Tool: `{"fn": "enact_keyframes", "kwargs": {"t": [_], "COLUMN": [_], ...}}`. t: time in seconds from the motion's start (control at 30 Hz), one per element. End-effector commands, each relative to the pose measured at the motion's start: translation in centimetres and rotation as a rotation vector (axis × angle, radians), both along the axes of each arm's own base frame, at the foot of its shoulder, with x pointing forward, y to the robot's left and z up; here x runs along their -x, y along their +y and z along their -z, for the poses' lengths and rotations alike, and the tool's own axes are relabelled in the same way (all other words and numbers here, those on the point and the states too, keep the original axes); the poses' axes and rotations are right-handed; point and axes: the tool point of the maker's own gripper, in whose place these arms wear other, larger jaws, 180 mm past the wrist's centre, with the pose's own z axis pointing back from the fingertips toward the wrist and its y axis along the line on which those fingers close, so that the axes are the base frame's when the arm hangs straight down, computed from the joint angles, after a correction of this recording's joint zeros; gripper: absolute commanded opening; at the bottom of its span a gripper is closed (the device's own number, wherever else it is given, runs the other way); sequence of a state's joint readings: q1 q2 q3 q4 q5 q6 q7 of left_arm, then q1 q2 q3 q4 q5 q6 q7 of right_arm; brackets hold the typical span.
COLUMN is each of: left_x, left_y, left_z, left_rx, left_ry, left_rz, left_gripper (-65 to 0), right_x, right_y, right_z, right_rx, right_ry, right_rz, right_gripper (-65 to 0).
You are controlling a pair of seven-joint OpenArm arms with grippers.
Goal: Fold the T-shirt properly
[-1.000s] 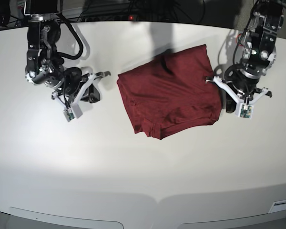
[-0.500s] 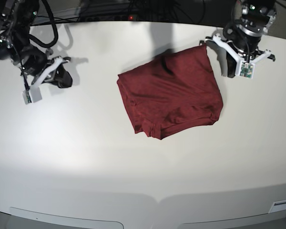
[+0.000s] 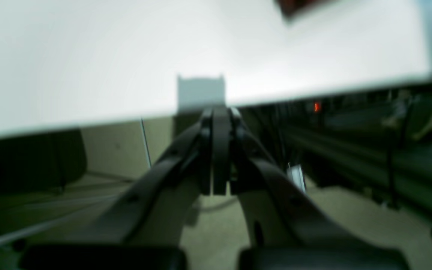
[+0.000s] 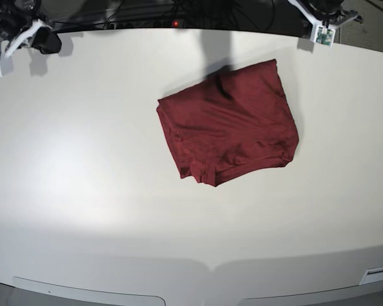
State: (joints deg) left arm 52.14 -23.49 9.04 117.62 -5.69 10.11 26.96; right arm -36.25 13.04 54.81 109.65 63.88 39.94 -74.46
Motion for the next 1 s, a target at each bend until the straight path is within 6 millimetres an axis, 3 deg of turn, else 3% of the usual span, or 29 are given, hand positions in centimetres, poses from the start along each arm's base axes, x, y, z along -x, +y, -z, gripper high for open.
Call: {"fn": "enact_keyframes", "kwargs": {"t": [0.0,0.13,0.3,0.53,0.77,0.97], "left_x": [0.2,2.6,5.0,10.2,14.7,18.8], "left_y": [0.0,0.0,0.2,2.2,4.6,5.1], "left_z": [-0.6,-0.3,0.4,4.5,7.3,11.1], "left_rx": [-0.009,-0.010,-0.015,-0.046,-0.106,-0.038], "left_ry": [-0.022,0.036,0.103,0.273,0.385,0.488], "left_rz": [0.013,0.015,0.013,-0.031,-0.045,0.015], "left_gripper": [-65.0,-65.0,-65.0,-65.0,-65.0,-65.0], "right_x": [0.4,3.6,7.2,10.8,15.6,20.1], "right_y": [-0.3,-0.8,-0.1,0.2,1.2,1.1], "right_z": [-1.0,-0.8,0.7,4.0,8.0,12.9], "right_rx": [0.002,0.003,-0.008,-0.013,-0.063,-0.025], "right_ry": [-0.017,0.062,0.173,0.337,0.546,0.655], "right_rz": [-0.004,0.015,0.061,0.097,0.111,0.166], "right_gripper": [-65.0,-65.0,-65.0,-65.0,-65.0,-65.0]}}
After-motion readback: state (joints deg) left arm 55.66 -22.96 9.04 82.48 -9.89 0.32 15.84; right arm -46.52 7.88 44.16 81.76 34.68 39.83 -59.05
